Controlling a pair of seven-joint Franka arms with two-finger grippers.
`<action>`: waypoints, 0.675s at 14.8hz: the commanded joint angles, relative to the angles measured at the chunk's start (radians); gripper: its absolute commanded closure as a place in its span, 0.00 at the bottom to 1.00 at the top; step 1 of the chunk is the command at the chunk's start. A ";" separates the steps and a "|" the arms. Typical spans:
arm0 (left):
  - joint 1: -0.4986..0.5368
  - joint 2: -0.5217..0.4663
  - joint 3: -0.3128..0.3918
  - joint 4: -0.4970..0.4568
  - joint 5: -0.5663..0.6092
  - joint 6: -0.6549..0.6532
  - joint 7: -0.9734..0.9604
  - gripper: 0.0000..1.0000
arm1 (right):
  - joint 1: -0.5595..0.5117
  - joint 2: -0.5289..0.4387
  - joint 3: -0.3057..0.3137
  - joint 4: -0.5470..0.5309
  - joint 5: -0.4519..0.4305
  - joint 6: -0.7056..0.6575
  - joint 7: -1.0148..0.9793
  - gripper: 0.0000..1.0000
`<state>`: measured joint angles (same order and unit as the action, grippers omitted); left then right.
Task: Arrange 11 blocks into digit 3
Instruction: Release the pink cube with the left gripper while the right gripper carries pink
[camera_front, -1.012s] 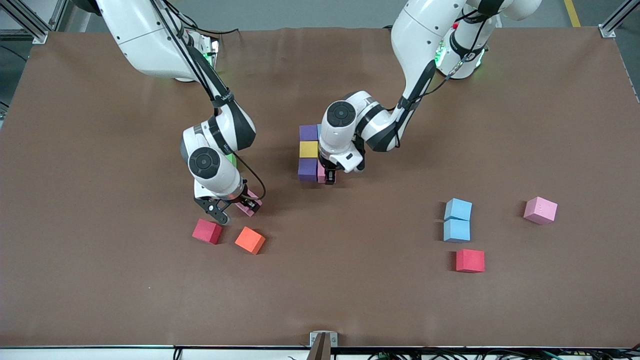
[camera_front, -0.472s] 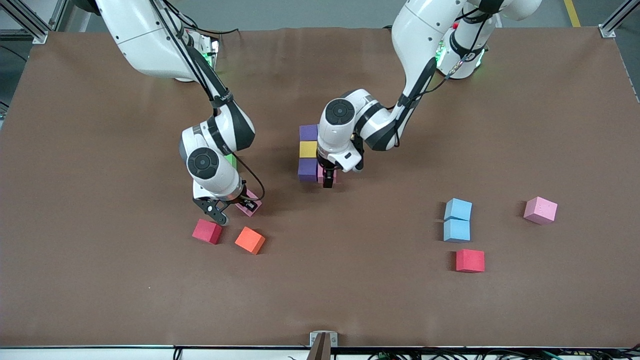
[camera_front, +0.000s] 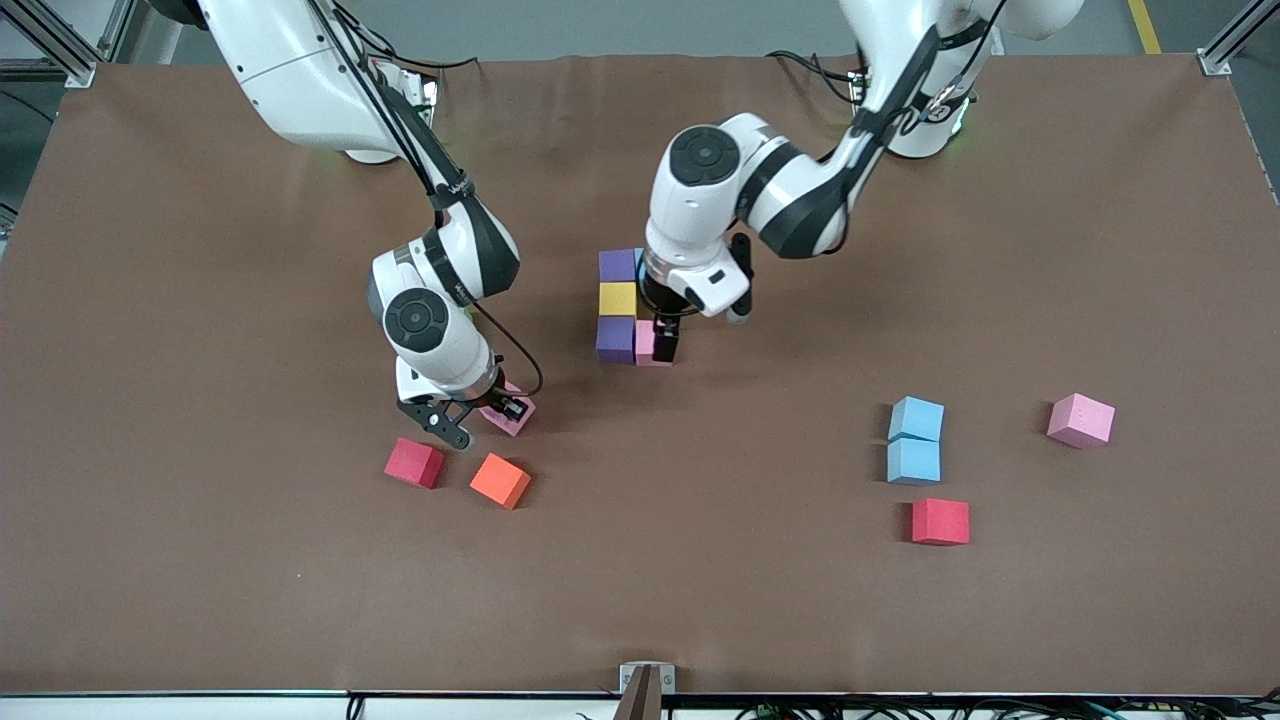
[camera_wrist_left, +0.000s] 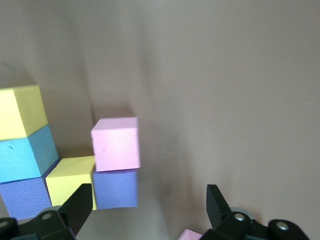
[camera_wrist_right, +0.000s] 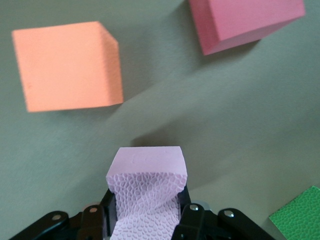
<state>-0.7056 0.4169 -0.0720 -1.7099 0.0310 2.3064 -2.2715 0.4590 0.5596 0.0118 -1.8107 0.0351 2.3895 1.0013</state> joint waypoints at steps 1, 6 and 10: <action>0.075 -0.017 -0.003 0.096 0.020 -0.131 0.128 0.00 | 0.023 0.005 -0.001 0.030 -0.001 -0.007 -0.096 1.00; 0.233 -0.030 0.001 0.171 0.023 -0.235 0.410 0.00 | 0.040 0.013 -0.001 0.091 -0.003 -0.041 -0.269 1.00; 0.366 -0.026 0.000 0.207 0.021 -0.254 0.631 0.00 | 0.067 0.078 -0.001 0.249 -0.014 -0.182 -0.417 1.00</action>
<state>-0.3790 0.3846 -0.0632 -1.5331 0.0324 2.0844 -1.7253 0.5059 0.5775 0.0145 -1.6668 0.0332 2.2626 0.6388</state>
